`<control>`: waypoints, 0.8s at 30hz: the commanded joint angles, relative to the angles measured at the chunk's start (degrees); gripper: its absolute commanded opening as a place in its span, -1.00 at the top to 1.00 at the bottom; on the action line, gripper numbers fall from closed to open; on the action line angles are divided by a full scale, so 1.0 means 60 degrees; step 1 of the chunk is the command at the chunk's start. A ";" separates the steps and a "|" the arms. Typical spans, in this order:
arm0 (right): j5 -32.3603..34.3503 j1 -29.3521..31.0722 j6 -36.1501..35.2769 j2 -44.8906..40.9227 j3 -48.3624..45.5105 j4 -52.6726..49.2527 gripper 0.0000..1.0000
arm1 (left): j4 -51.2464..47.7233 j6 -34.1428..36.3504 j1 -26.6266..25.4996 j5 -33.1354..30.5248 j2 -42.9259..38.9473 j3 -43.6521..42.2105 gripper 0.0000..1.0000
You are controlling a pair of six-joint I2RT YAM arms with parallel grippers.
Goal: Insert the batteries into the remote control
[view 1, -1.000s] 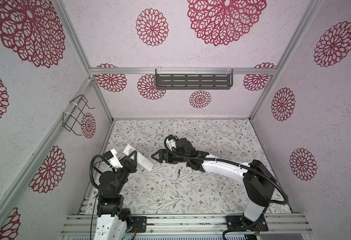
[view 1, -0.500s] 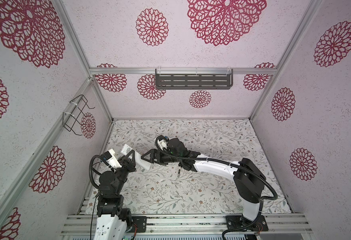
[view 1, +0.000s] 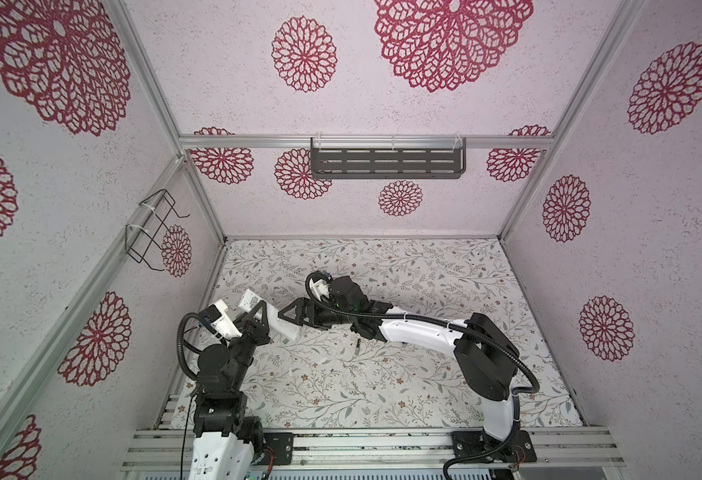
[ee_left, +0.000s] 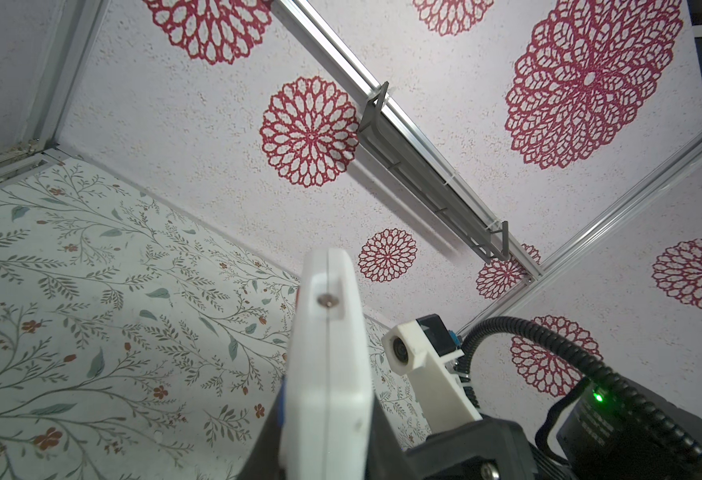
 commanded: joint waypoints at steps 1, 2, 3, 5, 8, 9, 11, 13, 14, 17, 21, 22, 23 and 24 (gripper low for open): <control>-0.0038 0.0080 0.0077 0.0089 0.0335 0.0073 -0.95 | 0.0363 0.0015 -0.0006 -0.0061 -0.0173 -0.0001 0.79; -0.0039 0.0073 0.0095 0.0076 0.0356 0.0105 -0.95 | 0.0352 0.0026 -0.0004 -0.0066 -0.0183 0.0004 0.80; -0.0058 0.0090 0.0101 0.0069 0.0393 0.0125 -0.96 | 0.0351 0.0028 -0.0005 -0.0066 -0.0183 -0.0002 0.81; -0.0094 0.0100 0.0127 0.0083 0.0479 0.0135 -0.96 | 0.0329 0.0022 -0.0004 -0.0092 -0.0212 0.0010 0.82; -0.0162 0.0127 0.0230 0.0181 0.0584 0.0215 -0.96 | 0.0323 0.0044 -0.0008 -0.0142 -0.0278 0.0010 0.82; -0.0158 0.0141 0.0245 0.0206 0.0614 0.0251 -0.96 | 0.0298 0.0058 -0.0004 -0.0164 -0.0289 0.0011 0.82; -0.0197 0.0171 0.0286 0.0258 0.0650 0.0269 -0.96 | 0.0264 0.0073 -0.0005 -0.0200 -0.0322 0.0004 0.82; -0.0171 0.0204 0.0295 0.0304 0.0679 0.0251 -0.96 | 0.0238 0.0086 -0.0004 -0.0235 -0.0366 0.0010 0.82; -0.0195 0.0199 0.0316 0.0323 0.0673 0.0281 -0.96 | 0.0213 0.0088 -0.0001 -0.0263 -0.0387 0.0008 0.82; -0.0210 0.0241 0.0366 0.0340 0.0654 0.0371 -0.96 | 0.0197 0.0102 -0.0004 -0.0314 -0.0446 -0.0011 0.82; -0.0191 0.0263 0.0359 0.0365 0.0705 0.0314 -0.96 | 0.0232 0.0102 -0.0004 -0.0395 -0.0461 -0.0051 0.83; -0.0191 0.0273 0.0342 0.0379 0.0711 0.0313 -0.96 | 0.0238 0.0102 -0.0004 -0.0415 -0.0462 -0.0064 0.83; -0.0173 0.0292 0.0353 0.0404 0.0701 0.0295 -0.95 | 0.0230 0.0113 -0.0004 -0.0429 -0.0476 -0.0070 0.83; -0.0179 0.0300 0.0339 0.0422 0.0706 0.0288 -0.95 | 0.0231 0.0117 -0.0005 -0.0443 -0.0489 -0.0059 0.82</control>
